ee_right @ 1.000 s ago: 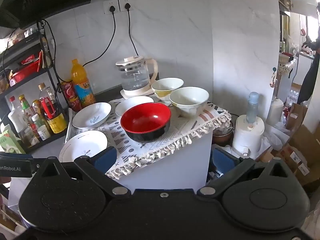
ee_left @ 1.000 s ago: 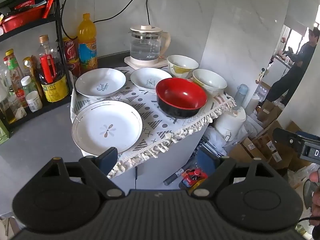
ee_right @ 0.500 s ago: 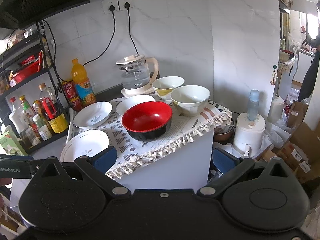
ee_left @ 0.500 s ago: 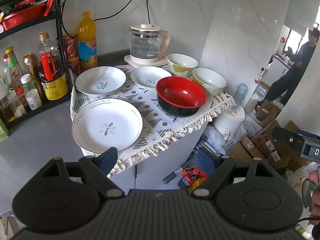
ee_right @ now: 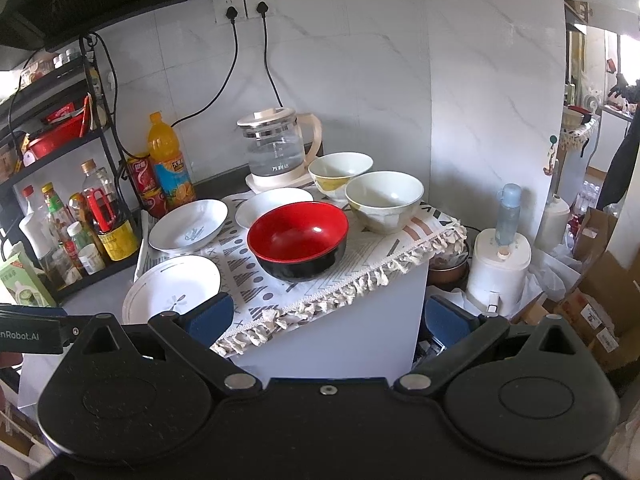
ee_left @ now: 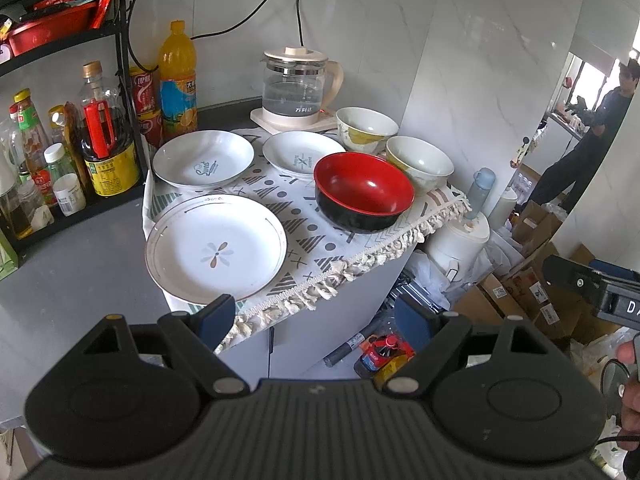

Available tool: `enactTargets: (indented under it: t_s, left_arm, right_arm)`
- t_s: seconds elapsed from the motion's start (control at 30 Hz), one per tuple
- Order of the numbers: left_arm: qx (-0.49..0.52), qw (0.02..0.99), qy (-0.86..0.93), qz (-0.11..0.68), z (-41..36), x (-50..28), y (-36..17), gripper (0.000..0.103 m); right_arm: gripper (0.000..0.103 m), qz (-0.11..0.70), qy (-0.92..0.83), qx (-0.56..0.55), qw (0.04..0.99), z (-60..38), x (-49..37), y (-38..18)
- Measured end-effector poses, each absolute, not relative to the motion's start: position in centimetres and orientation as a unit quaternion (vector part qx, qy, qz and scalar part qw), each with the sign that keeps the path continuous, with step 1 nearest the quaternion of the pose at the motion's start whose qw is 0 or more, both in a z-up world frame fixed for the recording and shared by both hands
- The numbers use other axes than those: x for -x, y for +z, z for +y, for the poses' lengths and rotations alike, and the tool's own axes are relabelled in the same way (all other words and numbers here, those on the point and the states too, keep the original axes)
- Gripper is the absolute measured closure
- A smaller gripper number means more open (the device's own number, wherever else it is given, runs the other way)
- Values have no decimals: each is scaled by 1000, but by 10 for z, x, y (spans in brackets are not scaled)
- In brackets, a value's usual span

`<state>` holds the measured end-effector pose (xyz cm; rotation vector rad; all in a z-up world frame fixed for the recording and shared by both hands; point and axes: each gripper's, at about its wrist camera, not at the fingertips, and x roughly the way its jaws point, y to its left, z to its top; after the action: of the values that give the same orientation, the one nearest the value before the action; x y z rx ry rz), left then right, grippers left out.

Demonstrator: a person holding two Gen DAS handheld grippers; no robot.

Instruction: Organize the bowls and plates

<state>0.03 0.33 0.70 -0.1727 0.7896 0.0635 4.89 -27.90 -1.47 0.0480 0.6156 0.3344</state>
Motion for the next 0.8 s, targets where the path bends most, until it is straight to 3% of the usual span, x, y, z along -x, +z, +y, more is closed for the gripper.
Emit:
enactTargets:
  t_s: [0.8]
  left_arm:
    - [91,919,37,383,3,3,9,18]
  right_arm:
    - [0,306,168,-20,937,-279,-48,-15]
